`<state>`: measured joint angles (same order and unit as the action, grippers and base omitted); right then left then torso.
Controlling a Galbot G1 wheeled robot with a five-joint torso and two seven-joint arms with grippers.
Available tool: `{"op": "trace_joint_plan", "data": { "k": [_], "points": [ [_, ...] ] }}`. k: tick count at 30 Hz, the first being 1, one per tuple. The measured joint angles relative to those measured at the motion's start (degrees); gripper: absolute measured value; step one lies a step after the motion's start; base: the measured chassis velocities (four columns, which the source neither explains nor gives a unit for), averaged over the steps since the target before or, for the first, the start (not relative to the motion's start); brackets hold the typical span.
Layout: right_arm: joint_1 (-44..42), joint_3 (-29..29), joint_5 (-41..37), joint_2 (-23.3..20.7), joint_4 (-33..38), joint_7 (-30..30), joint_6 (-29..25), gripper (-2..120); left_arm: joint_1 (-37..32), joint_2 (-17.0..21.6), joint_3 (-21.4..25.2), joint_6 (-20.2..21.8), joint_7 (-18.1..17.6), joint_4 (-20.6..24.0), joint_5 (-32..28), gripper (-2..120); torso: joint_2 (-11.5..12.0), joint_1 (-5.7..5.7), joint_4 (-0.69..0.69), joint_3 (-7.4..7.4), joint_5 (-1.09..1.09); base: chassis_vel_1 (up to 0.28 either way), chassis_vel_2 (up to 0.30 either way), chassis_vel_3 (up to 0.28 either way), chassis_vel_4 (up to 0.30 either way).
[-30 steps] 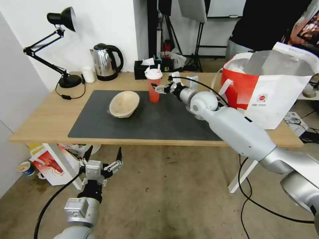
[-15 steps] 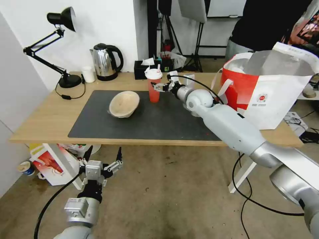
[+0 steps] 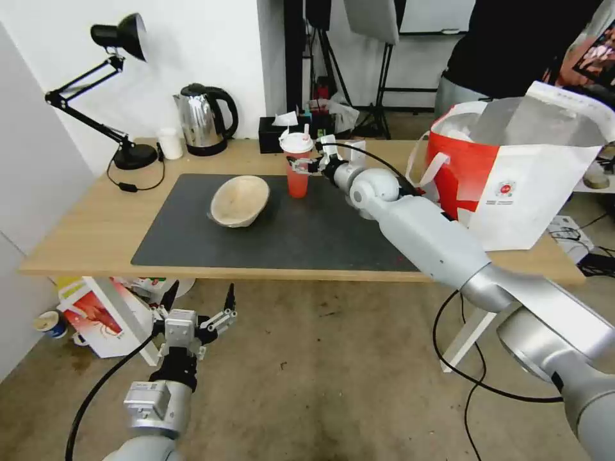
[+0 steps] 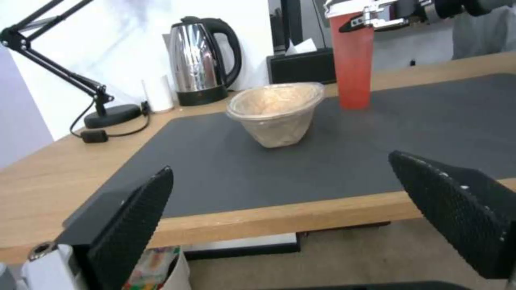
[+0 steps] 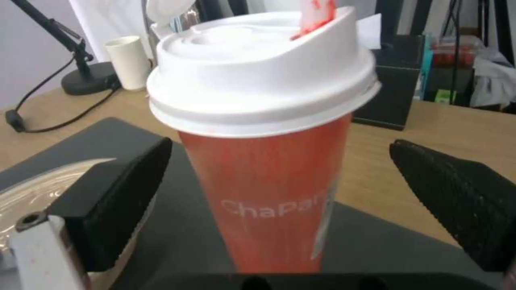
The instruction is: Pick up the trash from the table and place it into the takeout bag.
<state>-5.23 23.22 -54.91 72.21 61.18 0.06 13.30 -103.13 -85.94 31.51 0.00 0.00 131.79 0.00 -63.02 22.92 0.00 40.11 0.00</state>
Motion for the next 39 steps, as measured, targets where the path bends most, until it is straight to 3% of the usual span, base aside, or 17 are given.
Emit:
{"op": "trace_joint_plan", "data": {
  "k": [16, 26, 39],
  "points": [
    [0.4, -1.7, 1.9, 5.5, -8.3, -3.8, -2.5, 100, 0.0, 0.0, 0.0, 0.0, 0.0, 0.0, 0.0, 100, 0.0, 0.0, 0.01, 0.0, 0.0, 0.0, 0.0, 0.0, 0.0],
    [-0.5, -2.6, 2.7, 3.9, -7.6, -4.6, -3.5, 63, 0.0, 0.0, 0.0, 0.0, 0.0, 0.0, 0.0, 100, 0.0, 0.0, 0.0, 0.0, 0.0, 0.0, 0.0, 0.0, 0.0],
    [-1.5, -3.1, 1.0, -0.3, -0.6, -2.3, -2.6, 32, 0.0, 0.0, 0.0, 0.0, 0.0, 0.0, 0.0, 100, 0.0, 0.0, 0.01, 0.01, 0.02, 0.0, 0.0, 0.0, 0.0]
  ]
}}
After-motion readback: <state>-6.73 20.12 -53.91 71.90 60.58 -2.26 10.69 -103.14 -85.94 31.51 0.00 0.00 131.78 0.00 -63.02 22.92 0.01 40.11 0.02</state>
